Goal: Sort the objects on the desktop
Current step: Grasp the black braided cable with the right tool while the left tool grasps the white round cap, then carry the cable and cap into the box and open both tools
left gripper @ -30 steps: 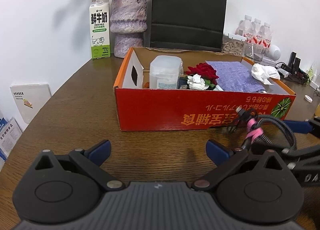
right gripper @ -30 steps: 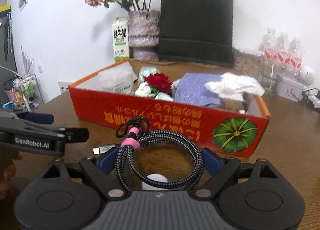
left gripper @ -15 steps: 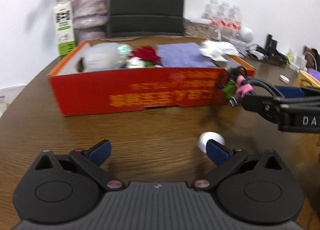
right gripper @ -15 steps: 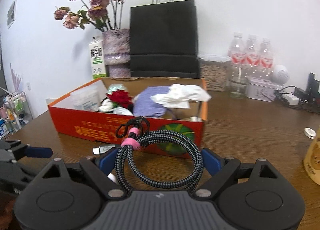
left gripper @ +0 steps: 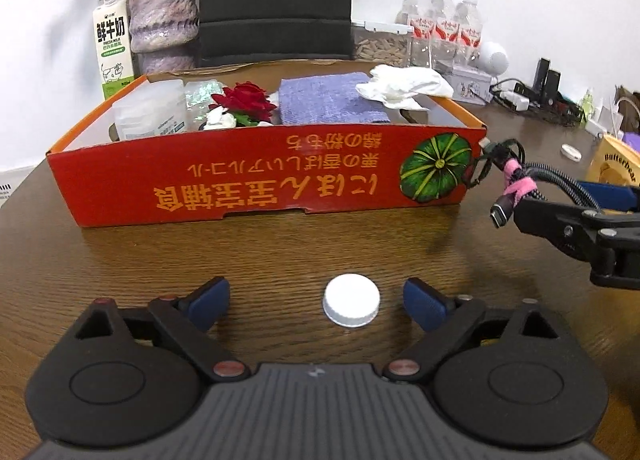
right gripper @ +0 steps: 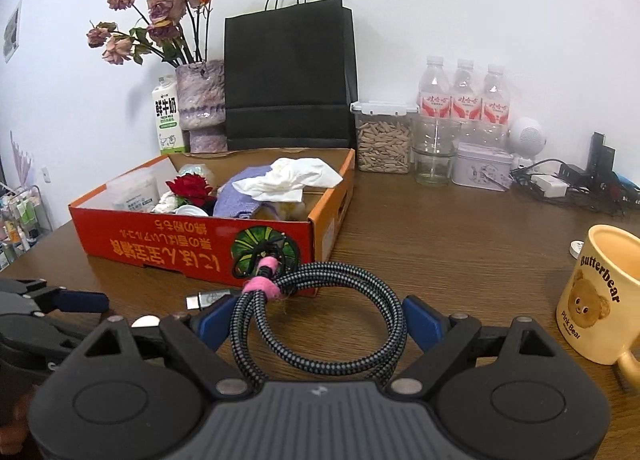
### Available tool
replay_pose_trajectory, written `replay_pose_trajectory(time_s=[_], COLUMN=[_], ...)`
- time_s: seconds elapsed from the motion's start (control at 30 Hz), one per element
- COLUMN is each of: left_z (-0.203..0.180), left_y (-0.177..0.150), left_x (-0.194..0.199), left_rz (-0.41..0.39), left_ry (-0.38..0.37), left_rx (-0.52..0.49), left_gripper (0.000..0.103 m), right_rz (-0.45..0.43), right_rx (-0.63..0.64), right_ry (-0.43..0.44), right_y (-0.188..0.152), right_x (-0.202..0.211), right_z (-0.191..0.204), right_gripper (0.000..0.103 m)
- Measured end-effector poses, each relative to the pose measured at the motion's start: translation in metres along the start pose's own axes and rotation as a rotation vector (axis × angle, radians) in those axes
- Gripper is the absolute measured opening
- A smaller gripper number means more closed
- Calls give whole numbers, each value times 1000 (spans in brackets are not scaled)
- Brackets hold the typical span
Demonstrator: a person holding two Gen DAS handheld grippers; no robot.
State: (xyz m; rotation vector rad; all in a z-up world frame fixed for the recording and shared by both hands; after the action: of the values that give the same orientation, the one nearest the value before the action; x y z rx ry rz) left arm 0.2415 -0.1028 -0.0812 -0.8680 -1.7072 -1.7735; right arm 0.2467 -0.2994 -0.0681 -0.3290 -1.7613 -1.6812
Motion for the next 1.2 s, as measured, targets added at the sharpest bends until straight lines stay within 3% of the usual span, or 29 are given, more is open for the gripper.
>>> replay_pose_trajectory(time_s=[0.1,0.27,0.6,0.87,1.2], left_z=[-4,-8,-9,3,36], left_y=[0,-1,-1,5,33], left_x=[3,9,11,28,51], left_rz=[-9,-20,-28,-90,-170], left_ry=[9,0,-34,-63,-68], left_rx=[-10,-17,-14,29,80], left_gripper=[74,29,29,29,29], right_rz=[-7,6,-4,-48,-110], right_rx=[9,25,39,15,29], right_ry=[9,15,23,21,10], right_y=[0,-3,-5,-1,35], right_x=[2,1,4,15,17], right_z=[3,10,18,24,49], right_gripper=[88,88,88,88,88])
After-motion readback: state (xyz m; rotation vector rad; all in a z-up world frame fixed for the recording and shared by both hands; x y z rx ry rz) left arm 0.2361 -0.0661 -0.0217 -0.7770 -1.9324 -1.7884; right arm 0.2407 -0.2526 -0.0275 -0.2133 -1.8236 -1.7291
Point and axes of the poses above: each gripper's, at about its wrist camera, not at the fingertips, and x roughly against the way its jaws point, z to its left, y to its top, the point moved 3 cm from there along -x, roughly the way its jaws point, and after that the axes turned 9 degrees about z, right-handed, at the moved point
